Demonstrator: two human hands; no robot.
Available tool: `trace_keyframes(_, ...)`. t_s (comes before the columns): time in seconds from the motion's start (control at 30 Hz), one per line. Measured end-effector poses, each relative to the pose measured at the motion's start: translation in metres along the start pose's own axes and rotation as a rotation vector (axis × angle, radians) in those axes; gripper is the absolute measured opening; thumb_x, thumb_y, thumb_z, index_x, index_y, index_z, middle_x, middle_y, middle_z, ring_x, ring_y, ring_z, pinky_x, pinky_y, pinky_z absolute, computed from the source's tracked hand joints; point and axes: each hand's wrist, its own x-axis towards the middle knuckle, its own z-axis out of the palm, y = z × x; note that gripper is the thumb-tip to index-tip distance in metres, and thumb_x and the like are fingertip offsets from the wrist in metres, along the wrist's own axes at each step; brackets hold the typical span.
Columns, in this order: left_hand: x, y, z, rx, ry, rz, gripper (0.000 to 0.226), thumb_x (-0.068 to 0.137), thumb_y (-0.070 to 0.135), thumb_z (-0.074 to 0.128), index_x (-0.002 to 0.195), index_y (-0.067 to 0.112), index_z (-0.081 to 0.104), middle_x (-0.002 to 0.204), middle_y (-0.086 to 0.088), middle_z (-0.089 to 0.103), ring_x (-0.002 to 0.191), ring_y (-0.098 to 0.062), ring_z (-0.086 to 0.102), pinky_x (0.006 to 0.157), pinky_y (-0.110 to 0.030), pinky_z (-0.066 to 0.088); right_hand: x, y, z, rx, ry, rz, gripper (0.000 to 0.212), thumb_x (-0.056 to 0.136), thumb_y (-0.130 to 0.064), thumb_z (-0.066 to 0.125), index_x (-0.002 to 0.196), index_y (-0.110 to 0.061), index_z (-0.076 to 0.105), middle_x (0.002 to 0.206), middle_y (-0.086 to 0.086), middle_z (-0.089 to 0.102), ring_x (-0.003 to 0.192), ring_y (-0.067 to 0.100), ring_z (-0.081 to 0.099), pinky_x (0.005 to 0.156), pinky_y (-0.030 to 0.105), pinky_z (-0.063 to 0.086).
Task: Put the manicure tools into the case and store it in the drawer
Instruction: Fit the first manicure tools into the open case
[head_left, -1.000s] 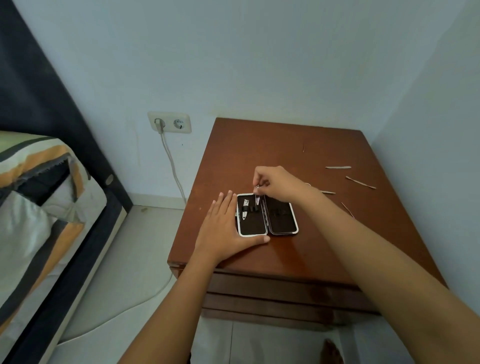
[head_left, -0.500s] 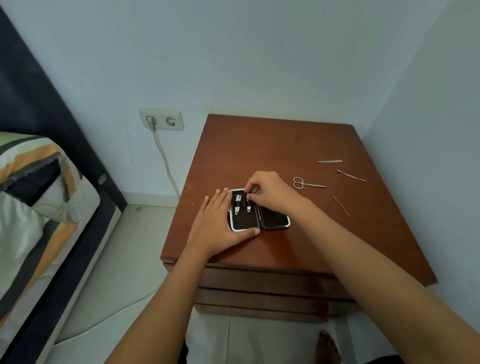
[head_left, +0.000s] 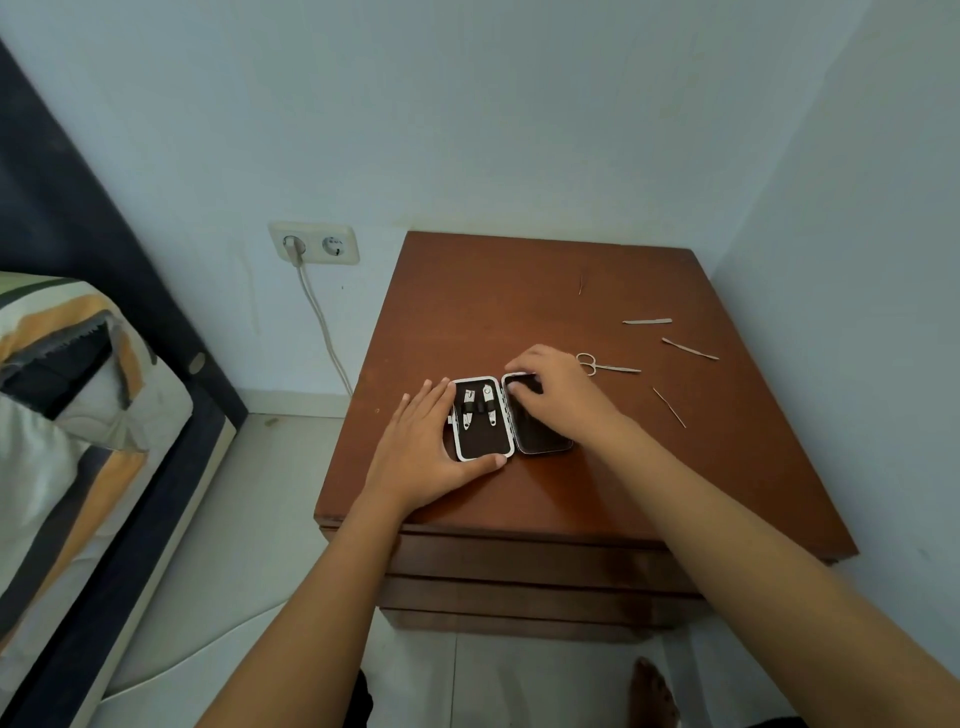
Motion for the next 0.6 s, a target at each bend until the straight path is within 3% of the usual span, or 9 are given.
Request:
trace_keyframes(0.1,0.0,0.0,0.001,-0.001,0.009,-0.005,0.116,0.058,0.086,0.043,0.148,0.019,0.018,0.156,0.007,0.018,0.144,-0.007,0.006,0.114,-0.026,-0.004,-0.004,0.025,-0.007,-0.05,0.154,0.19,0.031,0.089,-0.015,0.052,0.118,-0.006,0.059,0.121,0.01,0.055,0.117,0.027,0.047,0.098,0.034,0.037)
trace_keyframes(0.27,-0.001,0.0,0.0,0.007,0.006,-0.006,0.115,0.059,0.086,0.044,0.148,0.019,0.018,0.156,0.006,0.018,0.144,-0.007,0.007,0.115,-0.027,-0.003,-0.009,0.047,-0.006,-0.189,0.068,0.321,0.041,0.093,-0.02,0.047,0.131,-0.005,0.048,0.139,0.013,0.045,0.128,0.033,0.035,0.107,0.04,0.032)
trace_keyframes(0.53,0.0,0.002,0.0,-0.003,0.005,-0.011,0.113,0.06,0.085,0.048,0.148,0.019,0.019,0.156,0.006,0.019,0.144,-0.007,0.008,0.116,-0.028,-0.001,-0.016,0.046,-0.021,-0.069,0.063,0.149,0.019,0.083,0.001,0.053,0.094,-0.003,0.068,0.104,0.012,0.065,0.1,0.025,0.058,0.09,0.019,0.036)
trace_keyframes(0.6,-0.001,0.002,-0.001,-0.012,0.009,-0.012,0.113,0.06,0.084,0.048,0.148,0.019,0.02,0.156,0.006,0.019,0.144,-0.007,0.009,0.116,-0.028,-0.001,-0.021,0.046,-0.025,-0.059,0.031,0.113,0.017,0.082,0.001,0.056,0.09,-0.005,0.07,0.1,0.011,0.067,0.096,0.023,0.06,0.093,0.023,0.04)
